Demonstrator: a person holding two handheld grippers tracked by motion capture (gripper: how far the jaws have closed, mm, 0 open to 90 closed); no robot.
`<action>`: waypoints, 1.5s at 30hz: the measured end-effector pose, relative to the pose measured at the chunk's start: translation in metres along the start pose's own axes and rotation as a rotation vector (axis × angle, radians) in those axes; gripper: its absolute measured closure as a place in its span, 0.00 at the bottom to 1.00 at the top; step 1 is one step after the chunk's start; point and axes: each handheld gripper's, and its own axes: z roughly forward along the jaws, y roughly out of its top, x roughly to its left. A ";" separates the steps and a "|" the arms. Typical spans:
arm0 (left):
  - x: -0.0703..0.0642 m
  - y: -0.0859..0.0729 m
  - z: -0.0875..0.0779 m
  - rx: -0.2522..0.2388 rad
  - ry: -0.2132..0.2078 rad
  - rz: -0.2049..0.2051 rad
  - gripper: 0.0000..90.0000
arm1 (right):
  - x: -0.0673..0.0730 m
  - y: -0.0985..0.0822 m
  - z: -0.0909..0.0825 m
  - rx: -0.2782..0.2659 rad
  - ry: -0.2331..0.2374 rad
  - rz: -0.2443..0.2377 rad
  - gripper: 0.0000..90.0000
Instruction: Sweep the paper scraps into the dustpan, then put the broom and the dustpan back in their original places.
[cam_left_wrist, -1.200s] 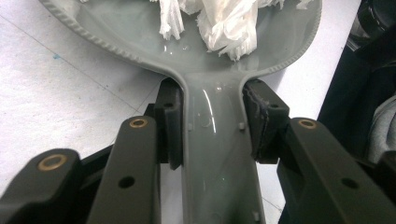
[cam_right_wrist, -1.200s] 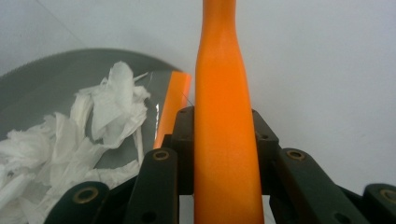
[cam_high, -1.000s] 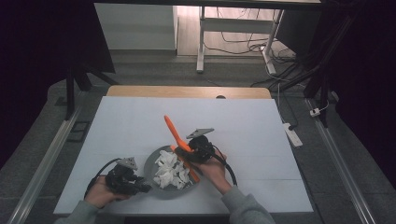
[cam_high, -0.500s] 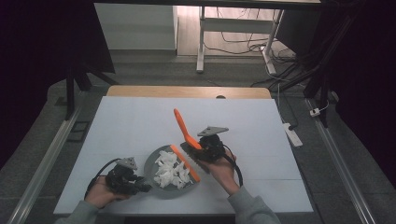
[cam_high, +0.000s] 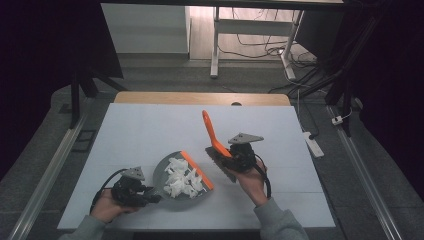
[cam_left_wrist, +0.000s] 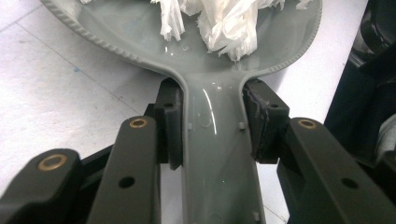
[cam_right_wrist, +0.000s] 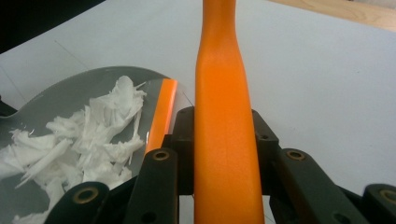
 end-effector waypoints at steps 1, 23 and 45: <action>0.000 0.000 0.000 -0.005 0.001 -0.003 0.68 | -0.001 -0.001 -0.002 -0.005 0.000 -0.004 0.78; -0.008 0.006 -0.013 -0.174 0.080 -0.096 0.68 | -0.024 -0.017 -0.047 -0.097 0.037 -0.024 0.78; -0.003 -0.005 -0.030 -0.298 0.190 -0.249 0.68 | -0.045 -0.037 -0.067 -0.073 0.056 0.013 0.78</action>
